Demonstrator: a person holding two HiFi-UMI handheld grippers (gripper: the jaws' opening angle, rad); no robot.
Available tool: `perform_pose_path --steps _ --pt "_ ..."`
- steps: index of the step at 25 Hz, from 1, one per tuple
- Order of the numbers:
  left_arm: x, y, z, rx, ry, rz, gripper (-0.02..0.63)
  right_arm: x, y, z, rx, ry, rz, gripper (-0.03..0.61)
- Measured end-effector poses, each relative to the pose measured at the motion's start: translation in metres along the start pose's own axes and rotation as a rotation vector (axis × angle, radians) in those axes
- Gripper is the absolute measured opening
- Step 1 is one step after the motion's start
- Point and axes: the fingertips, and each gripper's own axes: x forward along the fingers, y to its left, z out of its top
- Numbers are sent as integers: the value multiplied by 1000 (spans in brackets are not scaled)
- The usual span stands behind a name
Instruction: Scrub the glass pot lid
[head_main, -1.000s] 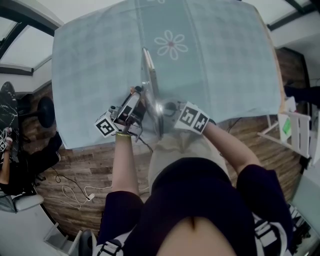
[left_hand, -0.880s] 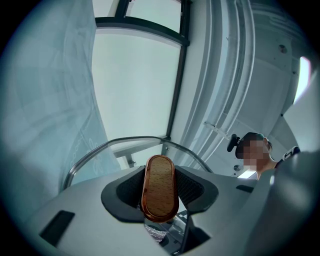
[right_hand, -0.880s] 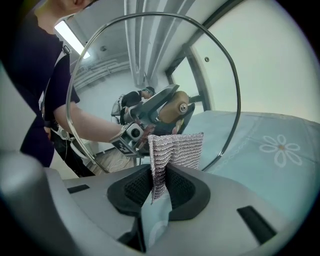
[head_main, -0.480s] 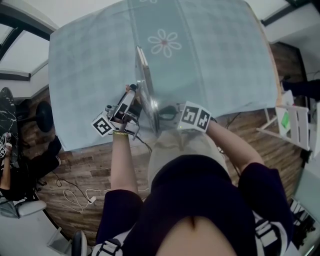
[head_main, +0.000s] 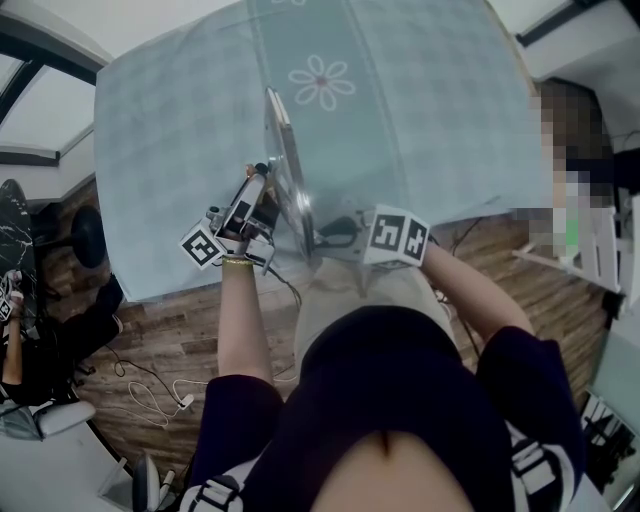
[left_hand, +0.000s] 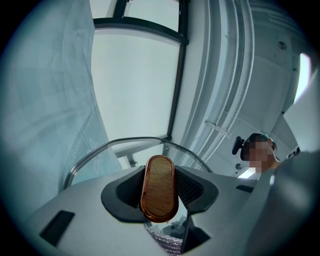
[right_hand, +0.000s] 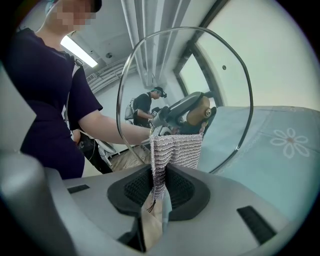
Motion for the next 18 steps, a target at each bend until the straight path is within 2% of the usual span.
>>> perform_pose_path --steps 8,11,18 --pt "-1 0 1 -1 -9 1 167 -11 20 10 14 -37 25 78" --pt "-1 0 1 -2 -10 4 167 -14 25 3 -5 -9 15 78" --pt "1 -1 0 10 0 25 167 -24 38 0 8 -18 -8 78"
